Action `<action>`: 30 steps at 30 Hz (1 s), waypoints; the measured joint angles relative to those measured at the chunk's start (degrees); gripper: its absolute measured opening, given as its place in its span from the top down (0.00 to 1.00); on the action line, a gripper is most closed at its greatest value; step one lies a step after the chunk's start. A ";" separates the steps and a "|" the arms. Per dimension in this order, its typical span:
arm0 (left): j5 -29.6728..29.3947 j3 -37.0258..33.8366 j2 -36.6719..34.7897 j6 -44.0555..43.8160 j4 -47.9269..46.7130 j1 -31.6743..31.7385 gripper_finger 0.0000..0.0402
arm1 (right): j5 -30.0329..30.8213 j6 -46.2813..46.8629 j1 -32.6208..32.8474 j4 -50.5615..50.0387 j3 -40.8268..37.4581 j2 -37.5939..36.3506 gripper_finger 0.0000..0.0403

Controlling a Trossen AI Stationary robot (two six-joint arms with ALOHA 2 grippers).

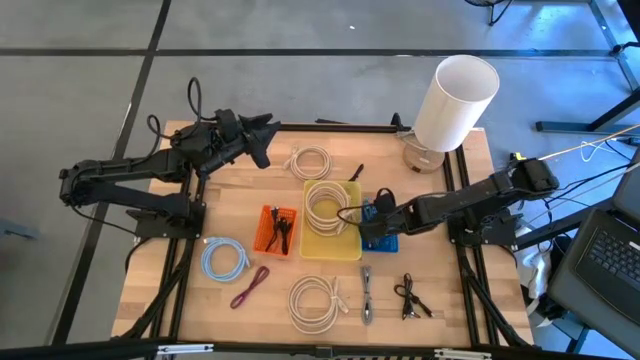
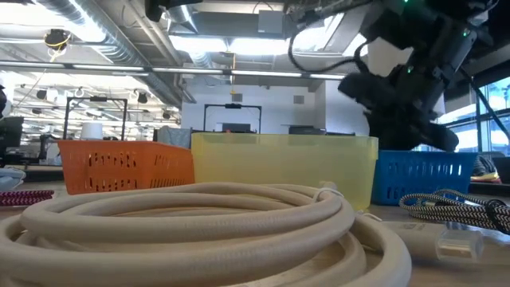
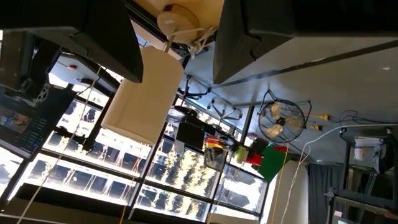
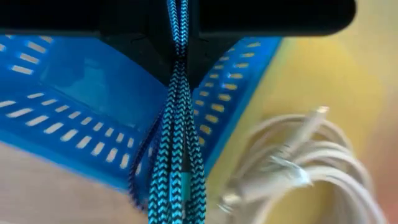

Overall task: Pick & Place USB Port
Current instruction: Put the blue patterned usb cable into the blue bin, then put the white usb cable into the yellow bin

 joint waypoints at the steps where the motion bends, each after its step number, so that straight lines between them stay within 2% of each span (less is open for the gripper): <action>1: 0.00 0.00 0.00 0.00 0.00 0.00 0.53 | 0.20 -0.05 0.00 0.01 0.04 0.85 0.95; 7: 0.00 0.00 0.00 0.00 0.00 0.00 0.53 | 0.12 -0.07 0.00 1.03 0.08 2.99 0.93; 14: 0.00 0.00 0.00 0.00 -0.02 0.00 0.53 | -1.76 0.07 0.02 0.54 0.21 1.78 0.68; 20: 0.02 0.00 0.00 0.00 -0.02 0.00 0.53 | -2.06 -0.98 0.17 -1.96 3.65 1.71 0.57; 23: 0.02 0.00 0.00 0.00 -0.02 0.00 0.53 | 0.39 -3.60 0.20 -7.82 7.91 1.71 0.56; 30: 0.02 0.00 0.00 0.52 -0.05 0.00 0.53 | 13.77 -10.69 0.22 -32.98 23.58 1.66 0.61</action>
